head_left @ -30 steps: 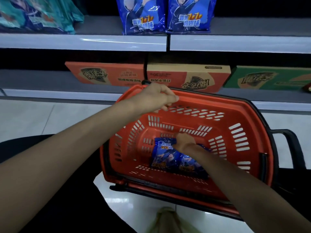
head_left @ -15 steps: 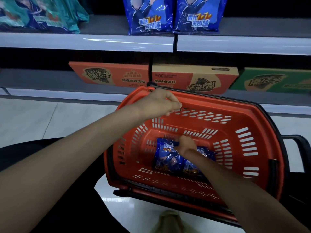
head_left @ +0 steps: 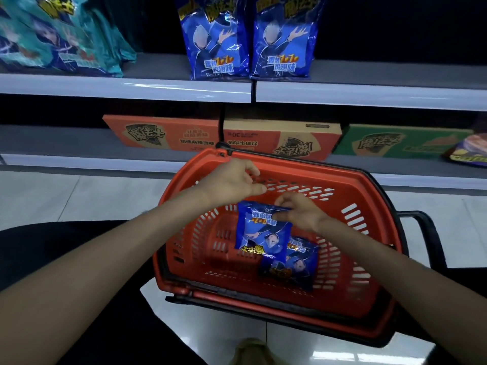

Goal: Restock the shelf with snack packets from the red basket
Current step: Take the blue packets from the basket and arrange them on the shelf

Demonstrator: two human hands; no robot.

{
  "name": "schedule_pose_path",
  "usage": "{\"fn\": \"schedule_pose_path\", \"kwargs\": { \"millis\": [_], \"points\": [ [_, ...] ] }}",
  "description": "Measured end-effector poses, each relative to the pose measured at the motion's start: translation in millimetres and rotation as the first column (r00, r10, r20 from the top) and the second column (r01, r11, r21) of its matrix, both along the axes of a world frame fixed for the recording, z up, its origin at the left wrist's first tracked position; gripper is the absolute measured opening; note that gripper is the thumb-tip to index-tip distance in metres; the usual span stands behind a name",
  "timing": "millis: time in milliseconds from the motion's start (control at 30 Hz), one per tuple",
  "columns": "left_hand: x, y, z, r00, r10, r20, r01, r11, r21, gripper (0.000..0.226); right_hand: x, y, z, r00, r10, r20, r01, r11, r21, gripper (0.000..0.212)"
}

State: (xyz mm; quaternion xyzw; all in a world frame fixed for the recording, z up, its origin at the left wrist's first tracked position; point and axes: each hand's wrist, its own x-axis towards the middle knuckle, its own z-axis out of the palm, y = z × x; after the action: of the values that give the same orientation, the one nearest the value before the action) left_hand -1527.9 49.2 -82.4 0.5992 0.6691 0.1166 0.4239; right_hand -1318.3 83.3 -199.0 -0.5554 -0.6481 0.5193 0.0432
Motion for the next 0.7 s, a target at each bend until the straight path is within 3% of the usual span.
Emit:
{"fn": "schedule_pose_path", "kwargs": {
  "millis": [167, 267, 433, 567, 633, 700],
  "points": [
    [14, -10, 0, 0.917, -0.191, -0.349, 0.238, 0.967, 0.097, 0.085, 10, 6, 84, 0.994, 0.11, 0.024, -0.112, 0.955, 0.275, 0.035],
    [22, -10, -3, 0.911, -0.186, -0.368, 0.249, 0.96, 0.131, 0.083, 9, 7, 125, 0.98, 0.193, 0.049, -0.196, 0.889, 0.413, 0.04],
    [29, -8, -1, 0.994, -0.051, -0.094, 0.072, 0.97, 0.234, 0.021, 5, 9, 169, 0.964, 0.246, 0.105, -0.261, 0.777, 0.573, 0.039],
    [28, -7, 2, 0.983, 0.059, 0.177, -0.104, 0.96, 0.259, 0.014, 10, 10, 190, 0.968, 0.236, 0.087, -0.232, 0.706, 0.669, 0.042],
    [27, -8, 8, 0.925, 0.157, 0.347, -0.239, 0.948, 0.208, 0.02, 18, 10, 198, 0.983, 0.142, 0.112, -0.176, 0.607, 0.775, 0.047],
    [24, -9, 11, 0.823, 0.265, 0.503, -0.36, 0.928, 0.1, 0.024, 28, 4, 203, 1.0, -0.031, 0.0, 0.016, 0.528, 0.849, 0.049]
  ]
}}
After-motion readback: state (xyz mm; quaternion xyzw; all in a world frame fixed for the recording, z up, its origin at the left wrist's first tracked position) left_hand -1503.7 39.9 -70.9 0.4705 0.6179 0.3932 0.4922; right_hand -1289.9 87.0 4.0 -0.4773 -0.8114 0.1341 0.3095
